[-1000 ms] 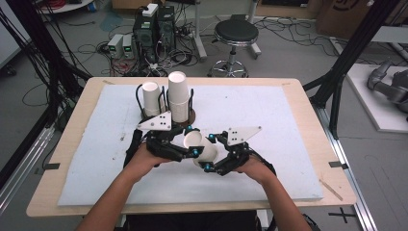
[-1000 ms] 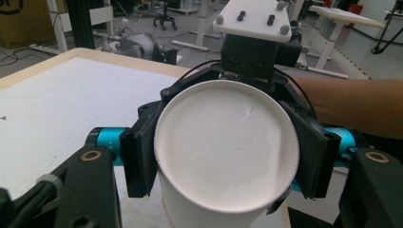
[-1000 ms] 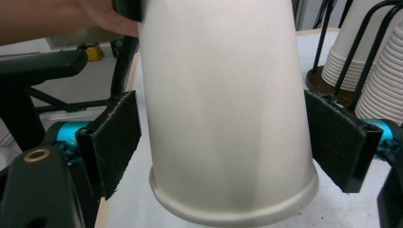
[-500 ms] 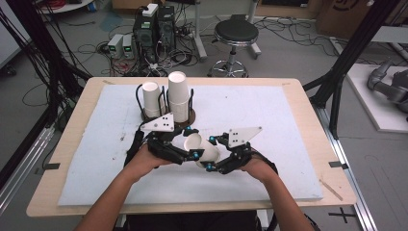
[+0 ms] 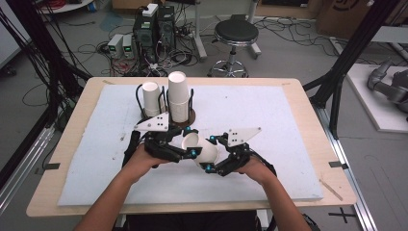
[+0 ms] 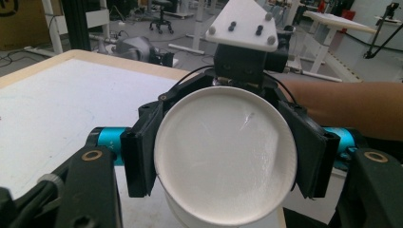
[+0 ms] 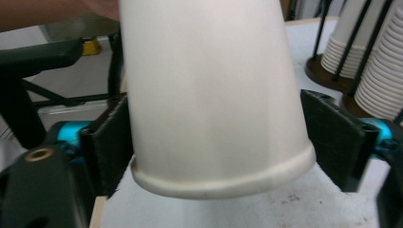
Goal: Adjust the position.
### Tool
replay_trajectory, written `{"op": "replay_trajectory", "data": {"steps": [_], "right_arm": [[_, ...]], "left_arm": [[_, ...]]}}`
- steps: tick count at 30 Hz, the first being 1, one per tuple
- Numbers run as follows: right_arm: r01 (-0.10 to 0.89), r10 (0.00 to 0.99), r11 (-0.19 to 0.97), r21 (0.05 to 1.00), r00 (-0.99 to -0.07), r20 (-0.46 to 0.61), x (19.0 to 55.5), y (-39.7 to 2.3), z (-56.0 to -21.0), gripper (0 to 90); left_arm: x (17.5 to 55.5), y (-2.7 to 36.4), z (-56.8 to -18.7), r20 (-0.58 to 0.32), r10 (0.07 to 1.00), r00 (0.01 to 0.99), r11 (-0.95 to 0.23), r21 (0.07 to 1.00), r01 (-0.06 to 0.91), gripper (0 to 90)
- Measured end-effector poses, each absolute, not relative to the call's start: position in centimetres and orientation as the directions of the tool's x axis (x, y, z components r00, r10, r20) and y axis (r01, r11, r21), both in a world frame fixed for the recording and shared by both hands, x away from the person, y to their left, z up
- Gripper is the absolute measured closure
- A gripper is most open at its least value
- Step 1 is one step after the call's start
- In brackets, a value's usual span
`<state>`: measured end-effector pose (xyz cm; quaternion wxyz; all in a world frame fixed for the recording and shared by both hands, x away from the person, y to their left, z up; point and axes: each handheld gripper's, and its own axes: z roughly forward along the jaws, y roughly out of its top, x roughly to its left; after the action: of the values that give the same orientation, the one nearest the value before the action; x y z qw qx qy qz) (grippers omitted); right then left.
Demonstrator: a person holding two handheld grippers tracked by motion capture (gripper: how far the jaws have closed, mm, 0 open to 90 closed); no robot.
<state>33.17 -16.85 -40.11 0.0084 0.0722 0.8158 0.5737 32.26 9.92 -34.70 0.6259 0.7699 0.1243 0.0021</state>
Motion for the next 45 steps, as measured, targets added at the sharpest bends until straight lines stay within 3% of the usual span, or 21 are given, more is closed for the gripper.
{"op": "replay_trajectory", "data": {"steps": [4, 8, 16, 20, 23, 30, 32, 34, 36, 40, 42, 45], "right_arm": [[0.089, 0.116, 0.348, 0.933, -0.992, 0.051, 33.2, -17.2, -40.0, 25.5], [0.078, 0.111, 0.361, 0.929, -0.993, 0.040, 33.2, -17.4, -39.9, 26.1], [0.081, 0.103, 0.385, 0.919, -0.994, 0.045, 33.1, -17.5, -39.9, 27.5], [0.128, 0.122, 0.349, 0.928, -0.988, 0.090, 32.8, -17.3, -40.0, 19.4], [0.136, 0.115, 0.344, 0.929, -0.988, 0.101, 32.6, -17.0, -40.1, 19.4], [0.096, 0.058, 0.324, 0.941, -0.995, 0.082, 32.5, -17.0, -39.9, 26.8], [0.086, 0.059, 0.325, 0.942, -0.996, 0.070, 32.5, -17.1, -39.8, 26.8], [0.075, 0.050, 0.328, 0.942, -0.997, 0.062, 32.5, -17.3, -39.7, 27.2], [0.068, 0.053, 0.331, 0.941, -0.997, 0.053, 32.4, -17.3, -39.7, 27.2], [0.057, 0.050, 0.353, 0.934, -0.998, 0.041, 32.4, -17.1, -39.9, 27.8], [0.062, 0.055, 0.365, 0.929, -0.998, 0.045, 32.5, -17.0, -40.0, 27.8], [0.087, 0.060, 0.356, 0.930, -0.996, 0.070, 32.5, -17.2, -39.9, 26.5]], "left_arm": [[32.2, 9.9, -34.8, -0.157, 0.198, 0.968, -0.209, 0.958, 0.198, 35.0], [32.3, 9.8, -35.1, -0.167, 0.219, 0.961, -0.223, 0.951, 0.216, 26.8], [32.2, 10.0, -35.9, -0.172, 0.171, 0.970, -0.223, 0.952, 0.208, 34.8], [32.1, 10.4, -35.9, -0.172, 0.153, 0.973, -0.199, 0.959, 0.200, 35.1], [31.9, 10.5, -35.7, -0.163, 0.135, 0.977, -0.192, 0.963, 0.187, 35.3], [31.5, 10.5, -35.5, -0.139, 0.117, 0.983, -0.200, 0.966, 0.160, 35.0], [31.4, 10.4, -35.5, -0.156, 0.136, 0.978, -0.208, 0.961, 0.183, 33.7], [31.5, 10.4, -35.4, -0.176, 0.169, 0.970, -0.213, 0.954, 0.211, 23.5], [31.6, 10.4, -35.5, -0.178, 0.168, 0.970, -0.212, 0.954, 0.212, 20.4], [31.6, 10.3, -35.7, -0.172, 0.140, 0.975, -0.227, 0.953, 0.200, 25.1], [31.5, 10.4, -35.7, -0.155, 0.122, 0.980, -0.231, 0.956, 0.180, 34.2], [31.6, 10.6, -35.7, -0.168, 0.121, 0.978, -0.212, 0.959, 0.190, 35.2]]}}
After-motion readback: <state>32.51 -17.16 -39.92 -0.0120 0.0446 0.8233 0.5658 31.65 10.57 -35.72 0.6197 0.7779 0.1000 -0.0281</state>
